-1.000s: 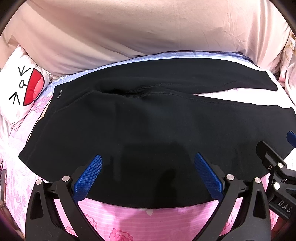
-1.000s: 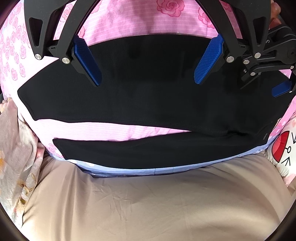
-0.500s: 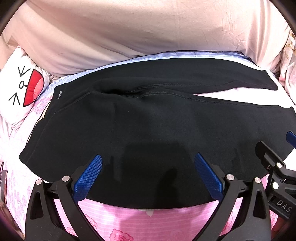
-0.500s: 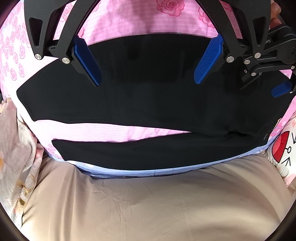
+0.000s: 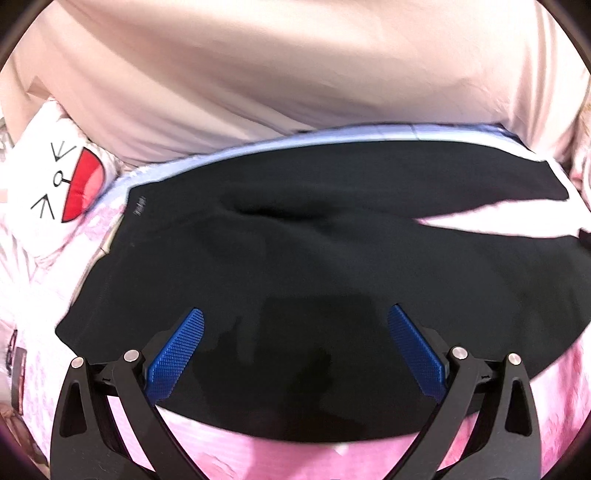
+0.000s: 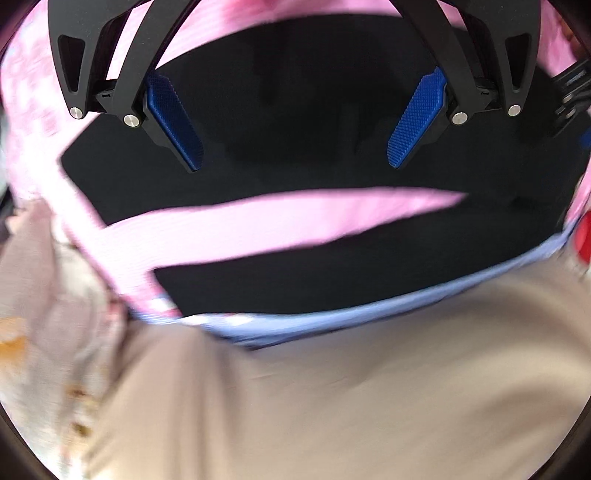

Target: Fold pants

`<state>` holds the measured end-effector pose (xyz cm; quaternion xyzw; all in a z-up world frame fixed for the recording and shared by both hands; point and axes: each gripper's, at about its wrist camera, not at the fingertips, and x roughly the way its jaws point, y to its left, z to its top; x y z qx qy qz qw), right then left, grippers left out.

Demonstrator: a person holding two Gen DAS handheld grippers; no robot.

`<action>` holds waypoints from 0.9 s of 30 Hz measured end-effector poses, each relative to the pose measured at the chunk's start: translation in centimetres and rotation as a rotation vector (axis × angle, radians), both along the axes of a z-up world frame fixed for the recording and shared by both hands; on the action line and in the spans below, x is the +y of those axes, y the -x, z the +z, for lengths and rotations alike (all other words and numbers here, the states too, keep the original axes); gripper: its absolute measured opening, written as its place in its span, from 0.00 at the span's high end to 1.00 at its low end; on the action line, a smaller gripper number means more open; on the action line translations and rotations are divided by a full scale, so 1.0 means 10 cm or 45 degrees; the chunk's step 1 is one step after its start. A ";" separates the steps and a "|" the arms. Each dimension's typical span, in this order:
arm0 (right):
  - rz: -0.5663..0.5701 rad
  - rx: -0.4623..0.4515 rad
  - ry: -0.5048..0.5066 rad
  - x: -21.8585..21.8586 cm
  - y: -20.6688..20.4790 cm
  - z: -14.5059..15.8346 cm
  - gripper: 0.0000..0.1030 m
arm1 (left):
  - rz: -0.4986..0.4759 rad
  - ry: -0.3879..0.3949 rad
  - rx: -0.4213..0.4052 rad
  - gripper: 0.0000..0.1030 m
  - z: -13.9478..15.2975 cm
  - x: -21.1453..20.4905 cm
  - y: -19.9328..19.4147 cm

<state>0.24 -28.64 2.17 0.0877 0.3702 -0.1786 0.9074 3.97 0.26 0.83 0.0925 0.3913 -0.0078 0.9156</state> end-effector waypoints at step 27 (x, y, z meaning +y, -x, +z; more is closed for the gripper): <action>0.014 0.167 -0.155 -2.42 -2.41 -0.52 0.39 | 0.443 0.108 0.223 0.05 -0.27 2.53 -3.07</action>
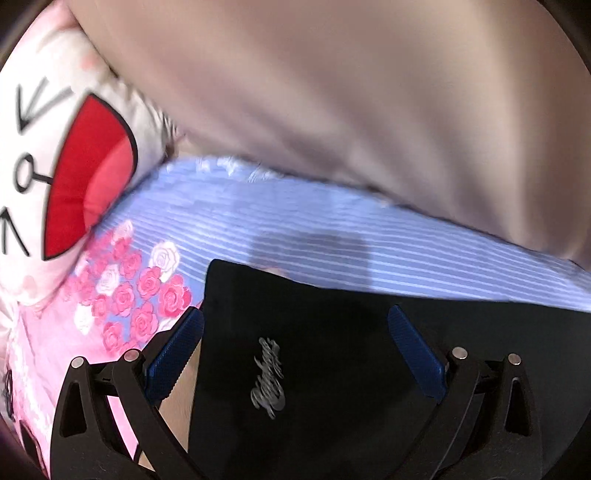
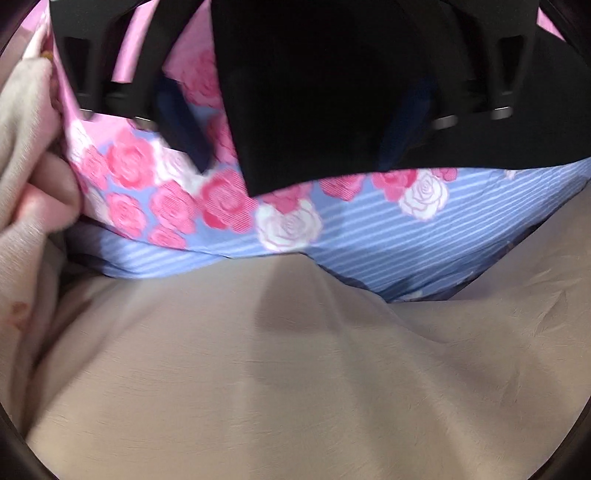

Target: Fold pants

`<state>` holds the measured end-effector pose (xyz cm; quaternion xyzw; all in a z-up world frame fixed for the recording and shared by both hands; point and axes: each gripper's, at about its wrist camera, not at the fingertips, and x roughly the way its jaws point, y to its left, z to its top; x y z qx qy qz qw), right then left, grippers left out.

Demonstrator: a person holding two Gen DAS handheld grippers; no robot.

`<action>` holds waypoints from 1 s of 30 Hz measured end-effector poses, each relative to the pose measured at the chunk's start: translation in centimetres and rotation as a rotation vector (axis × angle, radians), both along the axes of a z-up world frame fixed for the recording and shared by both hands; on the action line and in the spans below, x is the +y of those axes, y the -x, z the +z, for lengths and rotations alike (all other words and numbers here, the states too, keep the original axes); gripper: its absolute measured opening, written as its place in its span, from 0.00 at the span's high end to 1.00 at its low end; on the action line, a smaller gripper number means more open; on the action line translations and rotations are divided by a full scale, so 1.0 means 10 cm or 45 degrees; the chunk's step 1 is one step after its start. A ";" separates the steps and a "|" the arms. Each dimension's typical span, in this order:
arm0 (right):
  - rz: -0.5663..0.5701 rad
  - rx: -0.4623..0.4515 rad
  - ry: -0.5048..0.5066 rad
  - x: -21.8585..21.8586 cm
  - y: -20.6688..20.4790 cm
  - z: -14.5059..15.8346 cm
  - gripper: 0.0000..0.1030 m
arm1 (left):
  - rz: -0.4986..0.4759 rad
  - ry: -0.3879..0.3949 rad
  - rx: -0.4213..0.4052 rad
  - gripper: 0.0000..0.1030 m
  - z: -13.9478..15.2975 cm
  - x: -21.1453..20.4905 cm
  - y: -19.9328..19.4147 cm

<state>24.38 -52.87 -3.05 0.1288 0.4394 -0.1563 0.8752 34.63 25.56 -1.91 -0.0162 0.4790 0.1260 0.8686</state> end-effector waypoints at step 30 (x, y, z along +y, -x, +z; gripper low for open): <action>0.203 -0.357 0.052 0.73 3.05 0.94 0.88 | -0.141 0.131 -0.228 0.77 0.57 0.57 3.10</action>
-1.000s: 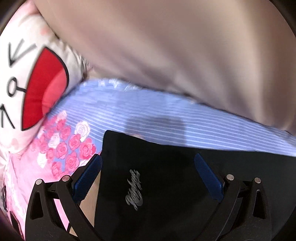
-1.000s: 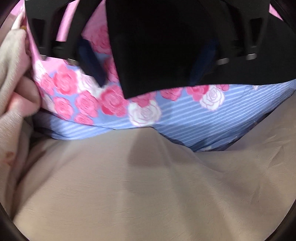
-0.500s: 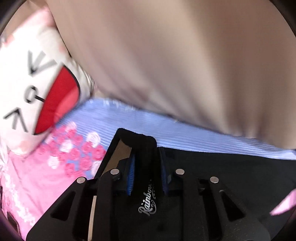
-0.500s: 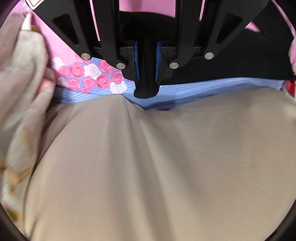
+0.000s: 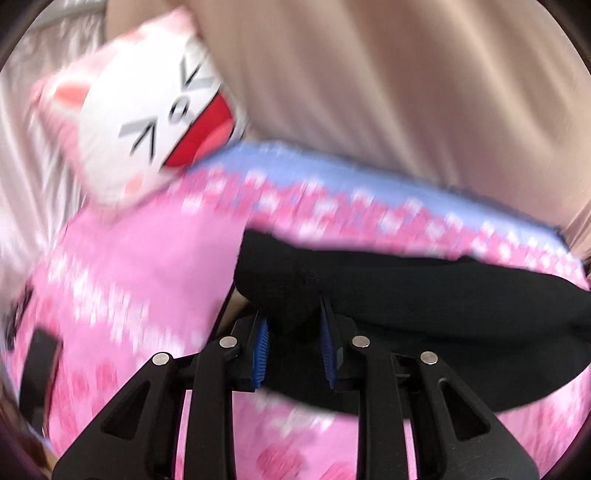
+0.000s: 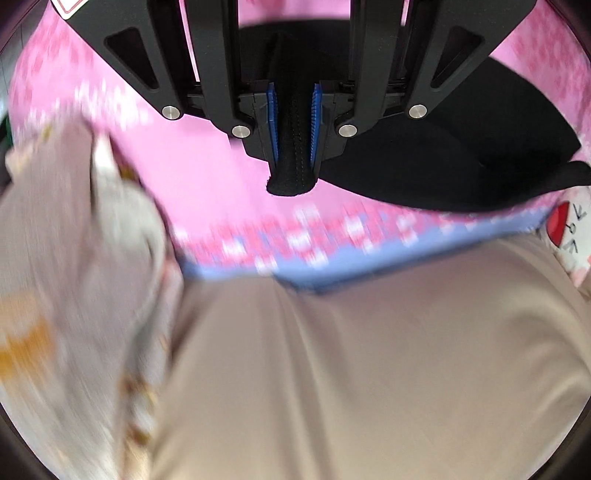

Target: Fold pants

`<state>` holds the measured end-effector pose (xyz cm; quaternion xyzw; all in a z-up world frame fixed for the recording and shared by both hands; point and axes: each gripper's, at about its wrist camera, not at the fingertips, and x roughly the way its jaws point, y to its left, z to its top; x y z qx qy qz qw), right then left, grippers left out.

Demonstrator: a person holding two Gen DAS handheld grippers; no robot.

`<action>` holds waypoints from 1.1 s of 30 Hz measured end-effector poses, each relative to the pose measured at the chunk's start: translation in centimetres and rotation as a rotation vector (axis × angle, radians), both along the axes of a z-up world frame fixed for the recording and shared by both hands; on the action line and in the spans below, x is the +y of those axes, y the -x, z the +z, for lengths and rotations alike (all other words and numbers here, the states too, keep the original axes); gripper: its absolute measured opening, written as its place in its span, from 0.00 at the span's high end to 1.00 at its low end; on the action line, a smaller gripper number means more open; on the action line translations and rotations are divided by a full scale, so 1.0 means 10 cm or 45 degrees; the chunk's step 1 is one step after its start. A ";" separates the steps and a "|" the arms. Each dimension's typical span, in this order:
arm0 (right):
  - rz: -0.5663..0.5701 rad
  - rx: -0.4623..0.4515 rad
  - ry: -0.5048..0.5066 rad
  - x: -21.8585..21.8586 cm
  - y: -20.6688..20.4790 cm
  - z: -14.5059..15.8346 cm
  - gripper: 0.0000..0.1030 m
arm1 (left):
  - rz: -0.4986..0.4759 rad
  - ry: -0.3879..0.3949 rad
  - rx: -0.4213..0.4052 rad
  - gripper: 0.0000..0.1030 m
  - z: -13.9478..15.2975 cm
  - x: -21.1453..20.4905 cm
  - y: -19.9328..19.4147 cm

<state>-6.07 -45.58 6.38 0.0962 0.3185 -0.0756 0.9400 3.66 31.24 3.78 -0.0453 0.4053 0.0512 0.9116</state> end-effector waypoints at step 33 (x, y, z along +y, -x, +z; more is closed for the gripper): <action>-0.378 0.099 -0.599 -0.22 0.42 -0.32 0.28 | 0.340 -0.182 0.224 0.08 -0.72 -0.40 -0.19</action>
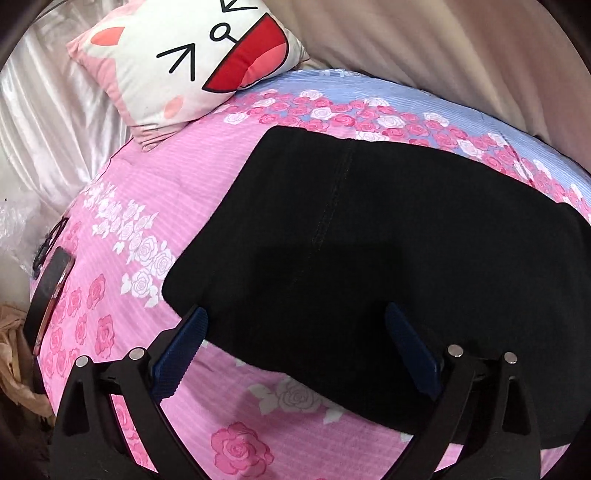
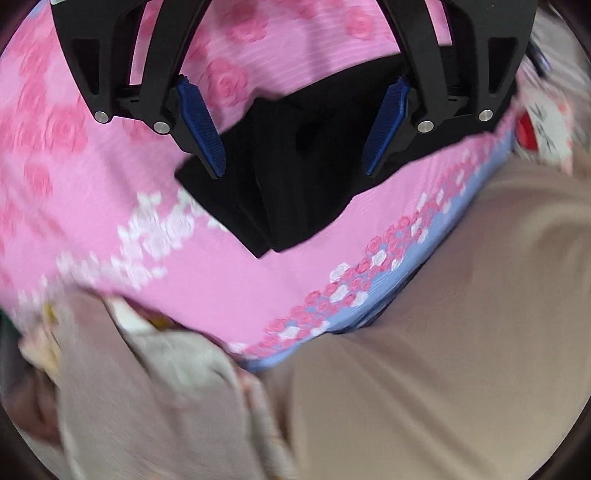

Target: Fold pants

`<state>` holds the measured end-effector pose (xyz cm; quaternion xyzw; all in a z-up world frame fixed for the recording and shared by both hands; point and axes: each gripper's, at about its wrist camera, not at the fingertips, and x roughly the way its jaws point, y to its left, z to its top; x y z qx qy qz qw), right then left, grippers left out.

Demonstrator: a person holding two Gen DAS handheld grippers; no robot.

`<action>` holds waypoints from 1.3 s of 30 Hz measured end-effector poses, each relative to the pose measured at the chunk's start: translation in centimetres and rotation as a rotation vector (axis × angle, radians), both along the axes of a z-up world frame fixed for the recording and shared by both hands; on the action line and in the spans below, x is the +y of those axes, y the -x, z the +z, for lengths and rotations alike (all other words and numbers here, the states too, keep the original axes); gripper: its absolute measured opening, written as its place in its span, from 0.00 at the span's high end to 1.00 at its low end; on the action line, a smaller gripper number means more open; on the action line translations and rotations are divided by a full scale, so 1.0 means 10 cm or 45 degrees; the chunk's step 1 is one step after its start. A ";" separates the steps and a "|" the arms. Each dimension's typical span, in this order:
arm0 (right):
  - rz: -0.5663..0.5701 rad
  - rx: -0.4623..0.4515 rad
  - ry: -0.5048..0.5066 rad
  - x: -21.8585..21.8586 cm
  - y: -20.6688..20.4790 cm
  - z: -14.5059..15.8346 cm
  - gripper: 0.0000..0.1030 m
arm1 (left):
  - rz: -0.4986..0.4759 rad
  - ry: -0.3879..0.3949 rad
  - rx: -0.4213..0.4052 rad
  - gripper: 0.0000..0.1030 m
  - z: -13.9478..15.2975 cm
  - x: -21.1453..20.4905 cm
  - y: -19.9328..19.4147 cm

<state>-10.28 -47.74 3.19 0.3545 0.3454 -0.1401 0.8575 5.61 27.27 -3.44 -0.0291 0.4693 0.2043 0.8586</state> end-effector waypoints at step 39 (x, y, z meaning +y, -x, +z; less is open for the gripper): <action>-0.202 -0.109 -0.059 -0.22 -0.13 -0.53 0.95 | 0.051 0.022 -0.003 0.04 -0.03 -0.01 -0.01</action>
